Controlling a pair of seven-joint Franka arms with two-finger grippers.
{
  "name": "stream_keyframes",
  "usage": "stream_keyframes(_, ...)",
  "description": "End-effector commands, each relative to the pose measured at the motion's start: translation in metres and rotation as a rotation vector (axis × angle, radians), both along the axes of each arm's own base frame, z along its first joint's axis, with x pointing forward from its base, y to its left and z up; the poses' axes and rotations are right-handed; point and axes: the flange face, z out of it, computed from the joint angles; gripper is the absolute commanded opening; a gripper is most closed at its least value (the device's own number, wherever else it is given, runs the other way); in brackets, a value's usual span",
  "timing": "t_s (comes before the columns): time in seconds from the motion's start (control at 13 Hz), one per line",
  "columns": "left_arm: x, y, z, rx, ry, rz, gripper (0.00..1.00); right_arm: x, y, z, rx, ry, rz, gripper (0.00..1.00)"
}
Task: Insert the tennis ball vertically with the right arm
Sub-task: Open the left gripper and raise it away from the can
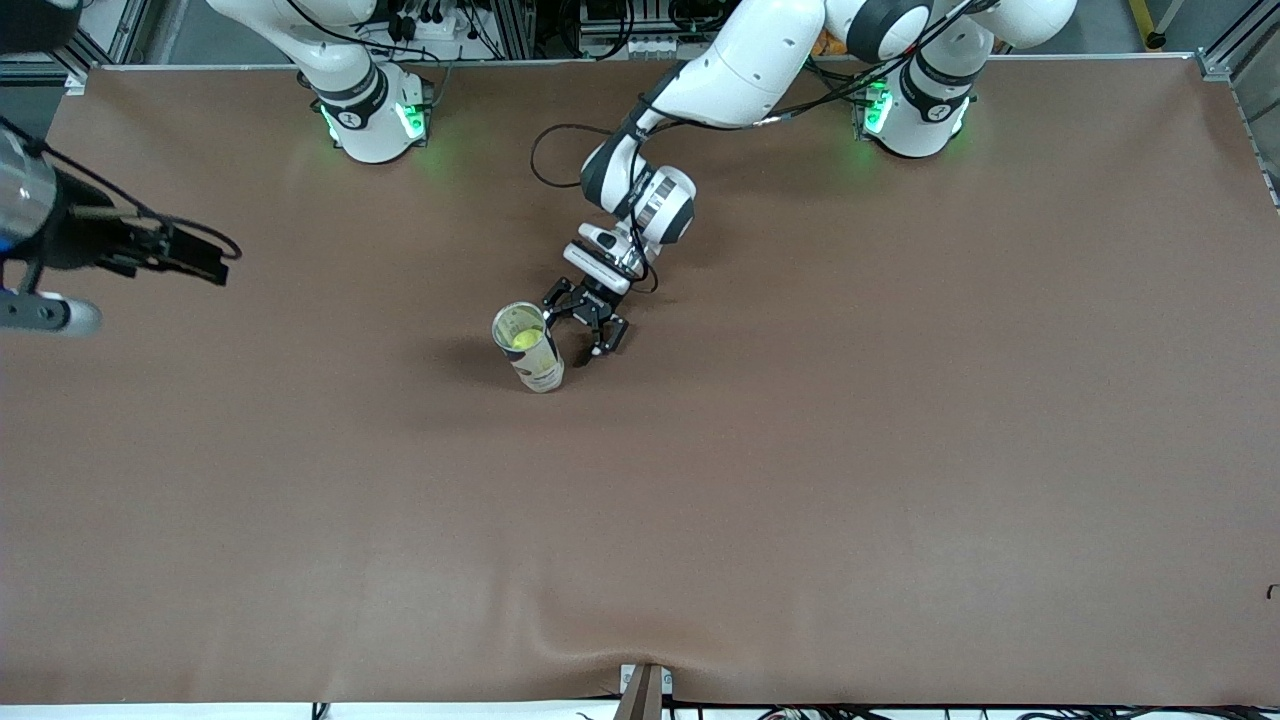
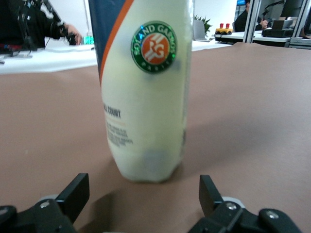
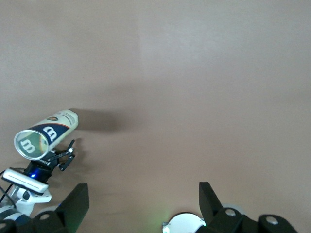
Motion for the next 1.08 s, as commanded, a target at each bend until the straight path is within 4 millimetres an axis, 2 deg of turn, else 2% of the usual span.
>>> stream_keyframes(0.0, -0.032, 0.003, 0.018, -0.239, 0.242, 0.053, 1.0, -0.038, -0.027, -0.001, -0.032, -0.005, 0.081, 1.0)
stream_keyframes(0.08, -0.041, 0.0, 0.025, -0.256, 0.266, 0.074, 1.0, -0.044, -0.047, -0.006, -0.029, 0.011, 0.087, 1.0)
stream_keyframes(0.23, -0.063, -0.001, 0.033, -0.252, 0.307, 0.129, 1.0, -0.055, -0.076, -0.013, 0.009, 0.006, 0.094, 1.0)
stream_keyframes(0.31, -0.072, -0.009, 0.042, -0.253, 0.32, 0.161, 1.0, -0.052, -0.073, -0.012, 0.023, -0.016, 0.122, 1.0)
stream_keyframes(0.39, -0.083, -0.017, 0.049, -0.249, 0.343, 0.206, 1.0, -0.05, -0.062, -0.01, 0.019, -0.029, 0.143, 1.0)
stream_keyframes(0.54, -0.094, -0.027, 0.064, -0.198, 0.35, 0.263, 1.0, -0.052, -0.042, -0.012, 0.011, -0.021, 0.167, 1.0)
stream_keyframes(0.62, -0.097, -0.029, 0.065, -0.158, 0.349, 0.282, 1.0, -0.052, -0.039, -0.012, 0.01, -0.023, 0.171, 1.0)
stream_keyframes(0.69, -0.096, -0.036, 0.071, -0.144, 0.346, 0.298, 1.0, -0.05, -0.041, -0.013, 0.01, -0.021, 0.169, 1.0)
stream_keyframes(0.85, -0.108, -0.053, 0.084, -0.145, 0.375, 0.334, 1.0, -0.05, -0.045, -0.013, 0.012, -0.023, 0.162, 1.0)
stream_keyframes(1.0, -0.106, -0.063, 0.096, -0.091, 0.384, 0.367, 1.0, -0.049, -0.046, -0.012, 0.013, -0.027, 0.16, 1.0)
